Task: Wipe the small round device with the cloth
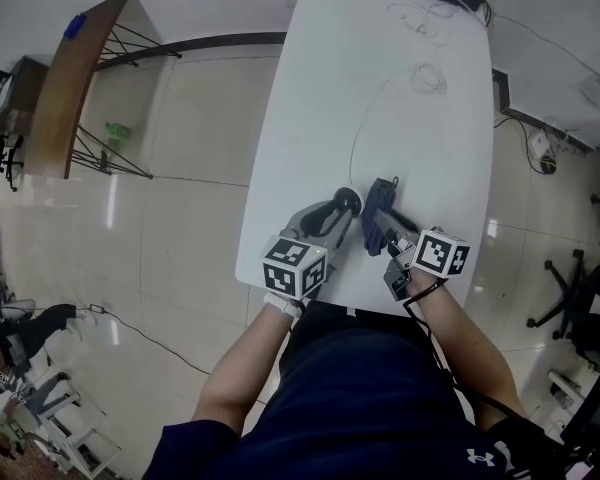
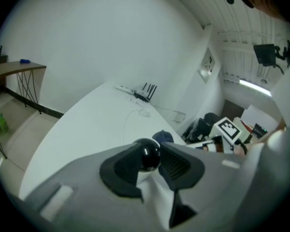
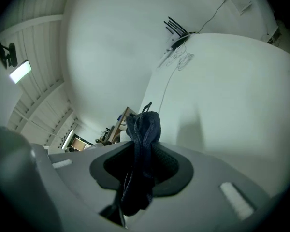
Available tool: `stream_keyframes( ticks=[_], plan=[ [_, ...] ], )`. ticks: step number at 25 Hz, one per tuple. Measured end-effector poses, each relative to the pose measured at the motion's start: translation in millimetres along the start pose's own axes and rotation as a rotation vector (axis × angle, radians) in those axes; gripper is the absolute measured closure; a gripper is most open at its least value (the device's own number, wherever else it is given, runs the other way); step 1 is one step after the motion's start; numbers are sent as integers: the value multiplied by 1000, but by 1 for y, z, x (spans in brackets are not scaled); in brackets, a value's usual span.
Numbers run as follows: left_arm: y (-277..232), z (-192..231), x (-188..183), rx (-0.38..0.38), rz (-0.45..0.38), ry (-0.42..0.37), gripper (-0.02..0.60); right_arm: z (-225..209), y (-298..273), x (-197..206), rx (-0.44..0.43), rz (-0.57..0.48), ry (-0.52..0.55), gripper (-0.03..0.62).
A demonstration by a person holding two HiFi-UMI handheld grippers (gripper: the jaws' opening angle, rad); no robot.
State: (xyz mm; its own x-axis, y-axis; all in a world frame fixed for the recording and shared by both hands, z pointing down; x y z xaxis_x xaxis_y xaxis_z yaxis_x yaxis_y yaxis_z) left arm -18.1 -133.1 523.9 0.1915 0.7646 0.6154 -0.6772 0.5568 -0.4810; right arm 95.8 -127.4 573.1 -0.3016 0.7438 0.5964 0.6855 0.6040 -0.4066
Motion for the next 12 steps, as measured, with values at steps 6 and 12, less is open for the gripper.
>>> stream_keyframes(
  ticks=[6,12],
  plan=[
    [8,10,2,-26,-13,36,465,-18,-11,23,92,145,23,482],
    [22,14,8,-38,-38,71,465,-40,-15,36,189,239,-56,477]
  ],
)
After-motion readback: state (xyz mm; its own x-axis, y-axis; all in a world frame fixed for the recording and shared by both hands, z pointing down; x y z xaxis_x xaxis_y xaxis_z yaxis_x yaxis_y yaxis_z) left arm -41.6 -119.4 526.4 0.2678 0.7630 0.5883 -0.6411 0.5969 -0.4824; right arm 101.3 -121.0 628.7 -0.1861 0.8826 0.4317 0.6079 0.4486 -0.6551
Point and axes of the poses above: the fingertips, and each gripper's own axes: y backward along the fingers, z to its left, x out of its underside, the point moved 3 cm from there along y, backward along the fingers, and after that the axes turned 14 degrees about y, right-handed, at the moved point
